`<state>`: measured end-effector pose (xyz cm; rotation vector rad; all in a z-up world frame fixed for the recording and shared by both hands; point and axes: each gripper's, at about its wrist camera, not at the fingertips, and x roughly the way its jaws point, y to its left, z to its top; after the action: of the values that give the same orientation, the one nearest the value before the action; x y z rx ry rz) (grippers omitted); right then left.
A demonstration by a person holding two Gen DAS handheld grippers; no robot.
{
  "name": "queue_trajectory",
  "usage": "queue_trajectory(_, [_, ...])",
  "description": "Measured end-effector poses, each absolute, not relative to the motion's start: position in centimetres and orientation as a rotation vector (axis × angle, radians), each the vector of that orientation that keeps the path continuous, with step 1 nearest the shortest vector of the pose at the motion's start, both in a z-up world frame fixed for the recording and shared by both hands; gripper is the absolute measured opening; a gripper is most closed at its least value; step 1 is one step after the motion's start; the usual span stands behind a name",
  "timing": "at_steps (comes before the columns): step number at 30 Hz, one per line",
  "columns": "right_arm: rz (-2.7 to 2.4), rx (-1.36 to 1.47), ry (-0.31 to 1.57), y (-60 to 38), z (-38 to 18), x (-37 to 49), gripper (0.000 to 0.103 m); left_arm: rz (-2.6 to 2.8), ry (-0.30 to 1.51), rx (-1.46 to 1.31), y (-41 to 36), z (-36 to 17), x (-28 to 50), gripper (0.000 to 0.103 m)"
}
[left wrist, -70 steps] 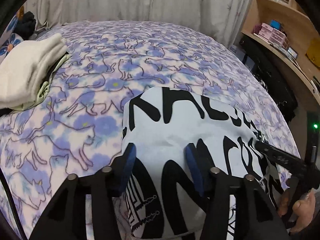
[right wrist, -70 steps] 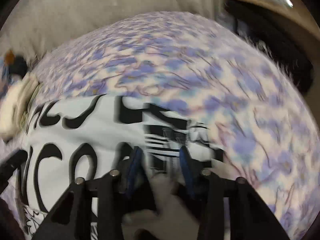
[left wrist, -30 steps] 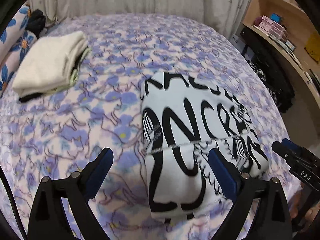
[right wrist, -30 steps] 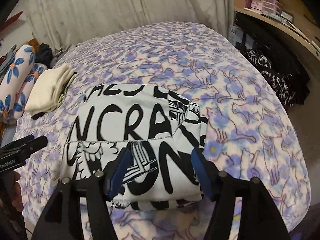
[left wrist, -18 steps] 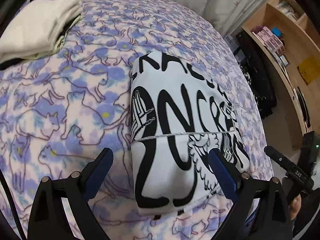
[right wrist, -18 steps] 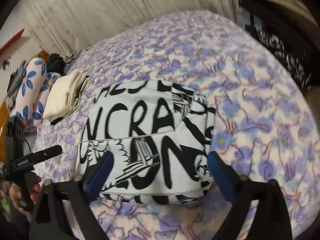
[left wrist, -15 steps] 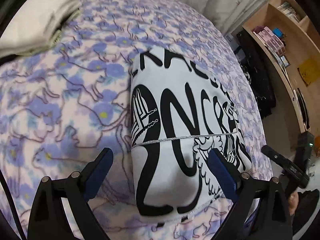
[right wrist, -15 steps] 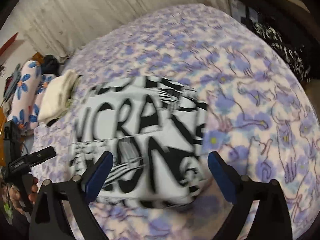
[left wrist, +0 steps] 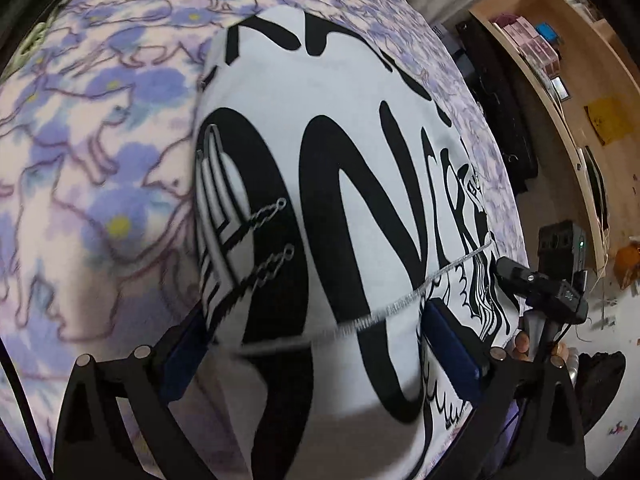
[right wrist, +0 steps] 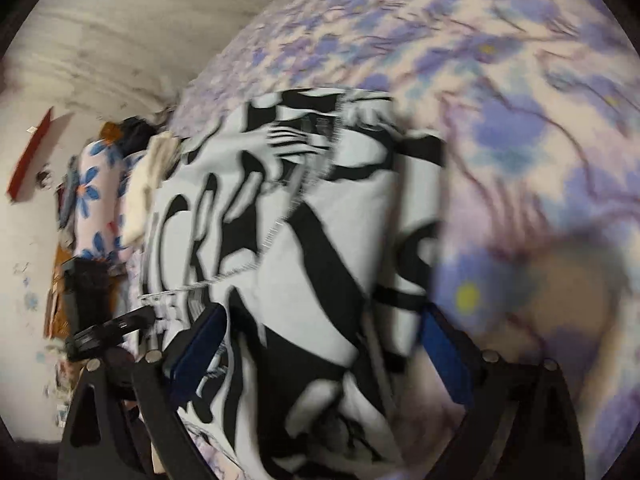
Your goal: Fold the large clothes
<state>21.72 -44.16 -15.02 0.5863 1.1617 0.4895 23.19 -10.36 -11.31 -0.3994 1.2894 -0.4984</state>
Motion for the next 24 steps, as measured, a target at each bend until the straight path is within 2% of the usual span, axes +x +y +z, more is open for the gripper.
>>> queue_trajectory(10, [0.528, 0.526, 1.224, -41.1, -16.8, 24.7, 0.096, -0.582, 1.322, -0.427, -11.7, -13.8, 25.4, 0.103])
queue_trajectory(12, [0.495, 0.497, 1.219, -40.8, -16.6, 24.5, 0.091, -0.576, 1.319, -0.423, -12.1, -13.7, 25.6, 0.103])
queue_trajectory(15, [0.467, 0.462, 1.192, -40.2, -15.8, 23.4, 0.066, -0.529, 1.284, -0.365, -13.0, -13.1, 25.2, 0.099])
queue_trajectory(17, [0.446, 0.442, 1.169, -39.4, -14.6, 22.8, 0.045, -0.497, 1.230, -0.283, -14.1, -11.6, 24.4, 0.087])
queue_trajectory(20, [0.411, 0.381, 1.120, -37.8, -12.3, 21.6, 0.032, -0.486, 1.143, -0.167, -15.4, -9.0, 23.0, 0.069])
queue_trajectory(24, [0.394, 0.281, 1.056, -34.2, -8.9, 19.4, 0.028, -0.466, 1.056, -0.067, -16.0, -5.4, 20.8, 0.065])
